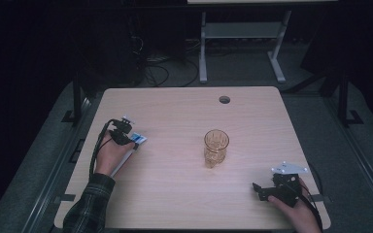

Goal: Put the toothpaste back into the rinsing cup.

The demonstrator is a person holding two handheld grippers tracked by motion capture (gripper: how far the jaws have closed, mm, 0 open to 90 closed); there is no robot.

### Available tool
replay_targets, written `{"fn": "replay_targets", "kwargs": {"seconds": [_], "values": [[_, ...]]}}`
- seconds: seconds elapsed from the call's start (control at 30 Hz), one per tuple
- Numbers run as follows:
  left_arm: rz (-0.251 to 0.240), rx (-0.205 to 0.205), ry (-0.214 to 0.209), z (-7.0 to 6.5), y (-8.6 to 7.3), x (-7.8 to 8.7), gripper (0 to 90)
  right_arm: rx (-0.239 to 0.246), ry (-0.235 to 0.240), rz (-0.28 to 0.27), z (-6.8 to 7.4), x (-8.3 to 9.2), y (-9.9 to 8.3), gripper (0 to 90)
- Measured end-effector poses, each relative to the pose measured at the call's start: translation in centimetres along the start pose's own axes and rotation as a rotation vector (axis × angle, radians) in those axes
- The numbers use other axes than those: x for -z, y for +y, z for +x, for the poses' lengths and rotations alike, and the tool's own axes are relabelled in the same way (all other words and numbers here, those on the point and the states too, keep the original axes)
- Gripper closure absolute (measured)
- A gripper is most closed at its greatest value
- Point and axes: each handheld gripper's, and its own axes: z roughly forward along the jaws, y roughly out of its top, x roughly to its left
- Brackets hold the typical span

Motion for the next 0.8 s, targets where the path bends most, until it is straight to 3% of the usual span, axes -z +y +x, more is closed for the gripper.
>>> {"fn": "replay_targets", "kwargs": {"seconds": [0.17,0.47,0.8], "values": [[-0.020,-0.001,-0.022,0.1,-0.3,0.5,67.8,0.001,0.000,0.000,0.0,0.0,0.0,0.7],[-0.056,0.011,-0.062,0.3,-0.8,1.1,69.5,0.000,0.000,0.000,0.0,0.0,0.0,0.7],[-0.163,0.029,-0.121,0.9,-1.6,3.2,70.6,0.000,0.000,0.000,0.0,0.0,0.0,0.7]]}}
